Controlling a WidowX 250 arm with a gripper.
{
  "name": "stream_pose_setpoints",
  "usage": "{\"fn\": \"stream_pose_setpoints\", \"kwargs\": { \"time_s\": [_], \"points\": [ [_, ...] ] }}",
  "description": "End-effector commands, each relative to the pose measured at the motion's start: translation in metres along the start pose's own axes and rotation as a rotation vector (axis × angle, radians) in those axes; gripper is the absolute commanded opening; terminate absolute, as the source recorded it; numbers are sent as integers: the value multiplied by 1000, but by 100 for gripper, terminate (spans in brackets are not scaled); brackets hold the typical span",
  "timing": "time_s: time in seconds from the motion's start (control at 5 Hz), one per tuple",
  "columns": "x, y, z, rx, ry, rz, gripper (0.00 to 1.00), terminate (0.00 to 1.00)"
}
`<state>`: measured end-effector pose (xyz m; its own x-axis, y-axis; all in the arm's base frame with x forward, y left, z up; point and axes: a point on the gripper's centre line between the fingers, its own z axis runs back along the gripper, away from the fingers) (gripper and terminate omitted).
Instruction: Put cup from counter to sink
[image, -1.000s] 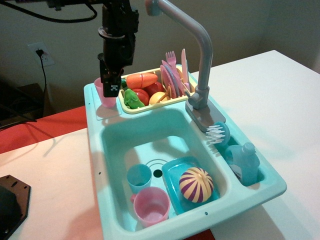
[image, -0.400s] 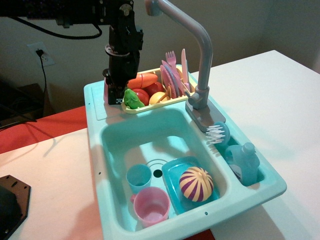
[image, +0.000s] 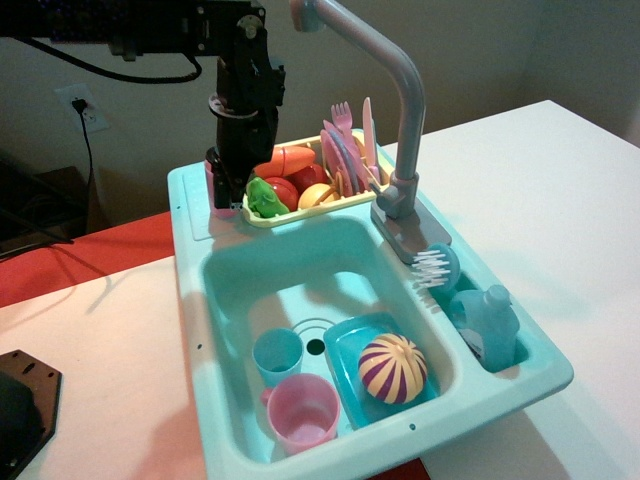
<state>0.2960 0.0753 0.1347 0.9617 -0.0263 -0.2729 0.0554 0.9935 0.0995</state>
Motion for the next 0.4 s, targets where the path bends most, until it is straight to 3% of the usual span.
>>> {"fn": "stream_pose_setpoints", "kwargs": {
  "time_s": [0.0,0.2],
  "points": [
    [-9,-10,45,21,-119,-26,0,0],
    [-4,-24,88,16,-188,-23,0,0]
  ]
}}
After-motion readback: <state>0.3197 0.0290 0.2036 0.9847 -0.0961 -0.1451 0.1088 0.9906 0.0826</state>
